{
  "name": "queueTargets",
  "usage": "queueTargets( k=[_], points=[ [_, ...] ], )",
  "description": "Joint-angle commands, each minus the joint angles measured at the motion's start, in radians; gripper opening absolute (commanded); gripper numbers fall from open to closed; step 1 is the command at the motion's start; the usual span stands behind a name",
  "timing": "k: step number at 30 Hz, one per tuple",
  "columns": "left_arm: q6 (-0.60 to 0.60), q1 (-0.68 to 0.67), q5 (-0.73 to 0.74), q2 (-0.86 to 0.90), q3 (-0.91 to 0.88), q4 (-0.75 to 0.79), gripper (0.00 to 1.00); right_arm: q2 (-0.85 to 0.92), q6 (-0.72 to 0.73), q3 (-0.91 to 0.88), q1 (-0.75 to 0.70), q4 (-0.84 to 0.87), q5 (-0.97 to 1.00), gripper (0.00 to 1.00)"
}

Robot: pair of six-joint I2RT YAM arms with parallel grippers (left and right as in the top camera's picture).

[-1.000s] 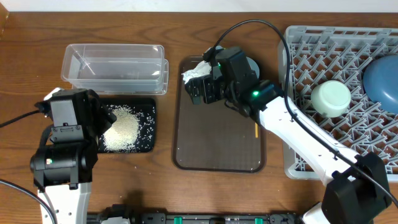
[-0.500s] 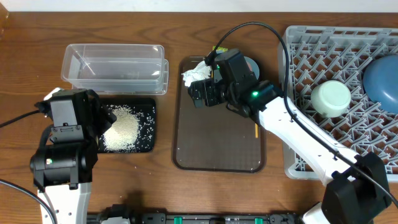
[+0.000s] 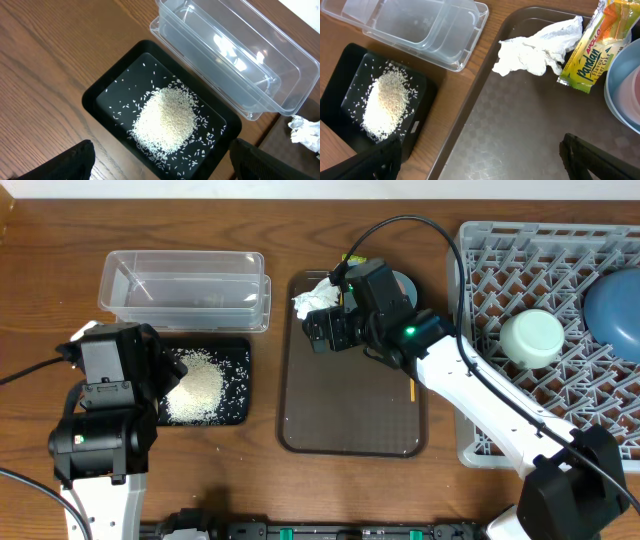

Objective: Sort waste into correct bins and load items into the dishwasher rack

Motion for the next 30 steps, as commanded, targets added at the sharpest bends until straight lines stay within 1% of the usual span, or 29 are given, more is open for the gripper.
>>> queueTargets(
  k=[1,30],
  points=[
    [0.006,0.005,-0.005,0.001,0.011,-0.001,0.88,0.000,0.006,0.002,0.013,-0.004,0.016,0.99],
    [0.006,0.005,-0.005,0.008,0.011,-0.001,0.88,0.000,0.009,0.002,0.013,0.006,0.006,0.99]
  ],
)
